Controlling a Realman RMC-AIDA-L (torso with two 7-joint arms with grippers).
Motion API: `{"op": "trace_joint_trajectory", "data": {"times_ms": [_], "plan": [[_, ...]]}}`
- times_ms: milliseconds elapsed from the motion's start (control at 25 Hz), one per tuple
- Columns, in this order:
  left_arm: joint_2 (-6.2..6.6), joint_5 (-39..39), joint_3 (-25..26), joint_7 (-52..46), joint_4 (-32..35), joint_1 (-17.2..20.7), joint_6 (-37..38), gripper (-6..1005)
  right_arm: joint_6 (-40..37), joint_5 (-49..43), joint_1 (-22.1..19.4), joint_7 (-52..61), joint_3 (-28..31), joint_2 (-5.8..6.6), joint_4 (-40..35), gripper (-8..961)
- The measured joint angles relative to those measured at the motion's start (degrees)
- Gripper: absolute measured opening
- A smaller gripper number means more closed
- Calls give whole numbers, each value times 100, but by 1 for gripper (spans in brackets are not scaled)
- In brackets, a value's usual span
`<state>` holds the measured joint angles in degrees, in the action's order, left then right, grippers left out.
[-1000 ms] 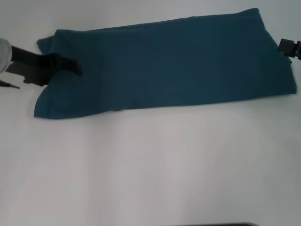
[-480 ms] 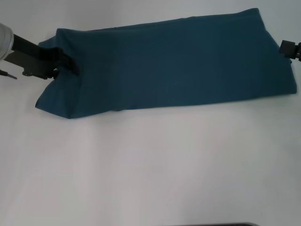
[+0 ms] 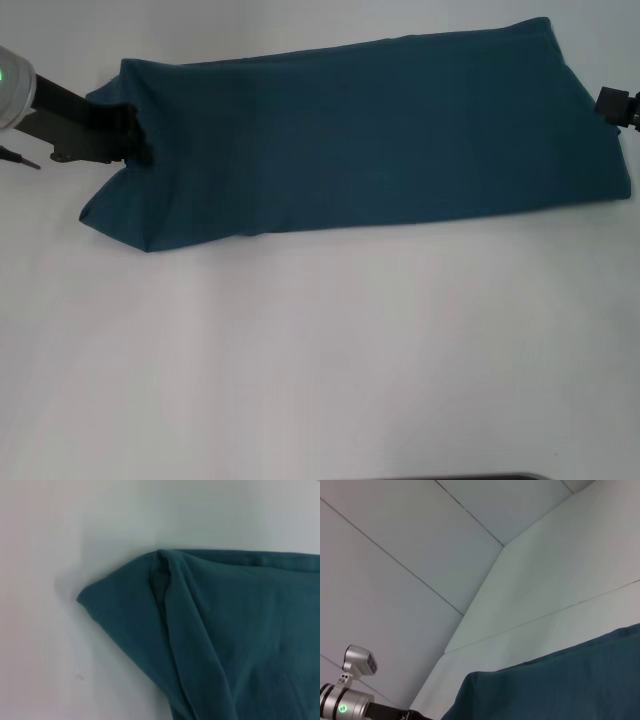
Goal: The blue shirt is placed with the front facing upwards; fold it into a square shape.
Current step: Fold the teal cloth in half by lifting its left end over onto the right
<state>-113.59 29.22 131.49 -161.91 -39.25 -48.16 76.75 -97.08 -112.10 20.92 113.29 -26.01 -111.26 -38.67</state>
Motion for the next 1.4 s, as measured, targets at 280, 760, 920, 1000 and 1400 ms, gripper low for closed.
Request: {"op": "trace_joint_trajectory", "data": {"times_ms": [280, 760, 920, 1000, 1400], "plan": [[-59, -5, 14, 55, -160, 69, -4, 77, -5, -5, -18, 0, 0, 0, 0, 897], [202, 19, 88, 42, -1116, 390, 684, 47, -8, 19, -33, 56, 47, -9, 9, 897], [212, -1, 88, 48, -1102, 381, 656, 47, -5, 15, -10, 82, 61, -10, 9, 897], [203, -4, 88, 56, -1077, 373, 627, 47, -5, 17, 1, 83, 65, -9, 9, 897], [172, -5, 88, 59, -1074, 395, 631, 46, -8, 21, 29, 88, 70, 0, 9, 897]]}}
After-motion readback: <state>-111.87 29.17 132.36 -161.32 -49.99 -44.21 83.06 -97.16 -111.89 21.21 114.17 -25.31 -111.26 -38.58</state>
